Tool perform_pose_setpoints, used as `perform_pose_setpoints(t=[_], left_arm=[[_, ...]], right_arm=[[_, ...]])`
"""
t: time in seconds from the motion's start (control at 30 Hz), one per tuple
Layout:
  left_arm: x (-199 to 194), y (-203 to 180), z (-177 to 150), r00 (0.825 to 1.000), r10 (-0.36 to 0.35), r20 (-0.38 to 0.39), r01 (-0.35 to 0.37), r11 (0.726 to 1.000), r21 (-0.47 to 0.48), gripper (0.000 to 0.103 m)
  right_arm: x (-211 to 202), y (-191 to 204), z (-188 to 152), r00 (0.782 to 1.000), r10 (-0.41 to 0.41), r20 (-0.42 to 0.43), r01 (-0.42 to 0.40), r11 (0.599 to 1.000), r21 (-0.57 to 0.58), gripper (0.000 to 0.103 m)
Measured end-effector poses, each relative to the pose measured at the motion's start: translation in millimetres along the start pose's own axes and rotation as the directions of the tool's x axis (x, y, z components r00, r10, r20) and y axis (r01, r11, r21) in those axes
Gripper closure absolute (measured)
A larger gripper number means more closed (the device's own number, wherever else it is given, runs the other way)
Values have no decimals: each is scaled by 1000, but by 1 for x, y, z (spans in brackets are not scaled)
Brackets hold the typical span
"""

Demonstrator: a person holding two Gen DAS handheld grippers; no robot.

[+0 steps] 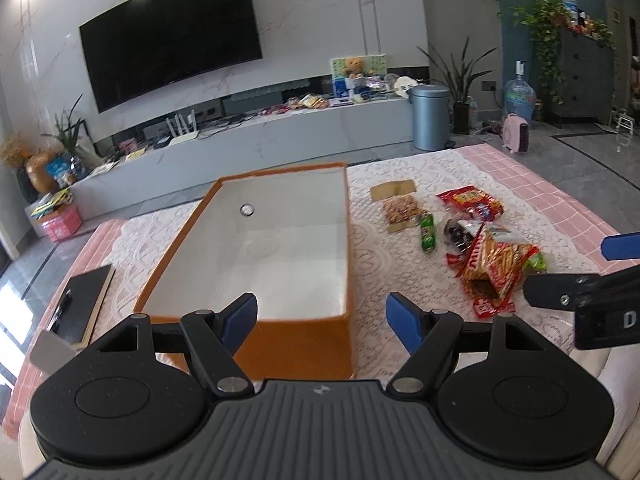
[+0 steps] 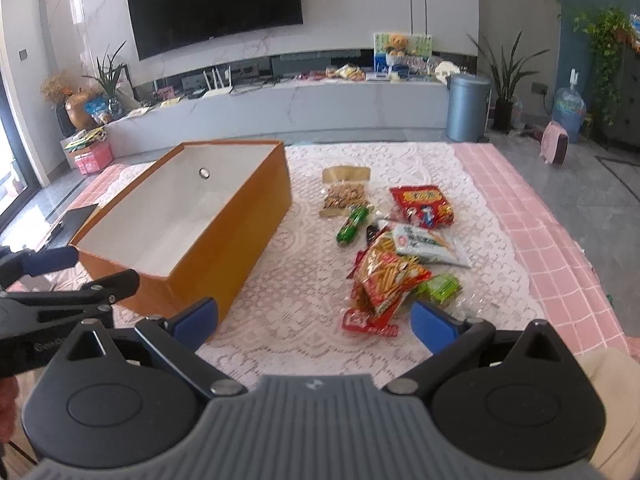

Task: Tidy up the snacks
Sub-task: 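Grasp the shrimp-chip bag with the left tool while the right tool grasps the green snack pack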

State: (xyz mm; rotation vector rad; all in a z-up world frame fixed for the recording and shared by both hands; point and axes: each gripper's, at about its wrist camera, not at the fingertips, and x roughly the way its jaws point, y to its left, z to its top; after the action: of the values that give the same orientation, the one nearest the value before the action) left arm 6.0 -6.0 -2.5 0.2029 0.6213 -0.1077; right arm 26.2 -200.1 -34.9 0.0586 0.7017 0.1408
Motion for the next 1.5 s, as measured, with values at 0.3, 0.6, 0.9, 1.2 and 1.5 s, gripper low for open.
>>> perform_pose_setpoints(t=[0.3,0.6,0.9,1.2,1.5], left_arm=[[28,-29,22,983,-175,-49,174,984,-20,25],[71,-68,29,947,-284,-153,284,959,-19,70],[104,-100,45,936,-324,-140,325,945,-13,13],[155,-117,64,874,-425,-236,345,884,-315,18],[184,-141,63,863,-383,-329,256,894,-368,21]], right_arm=[[20,-40,-4,995,-95,18,95,995,12,12],[49,-86,-1,980,-195,-49,198,977,72,22],[79,-124,6,969,-231,-86,238,968,80,15],[106,-151,8,981,-132,-141,158,970,186,14],[133,-173,4,980,-92,-175,148,928,343,16]])
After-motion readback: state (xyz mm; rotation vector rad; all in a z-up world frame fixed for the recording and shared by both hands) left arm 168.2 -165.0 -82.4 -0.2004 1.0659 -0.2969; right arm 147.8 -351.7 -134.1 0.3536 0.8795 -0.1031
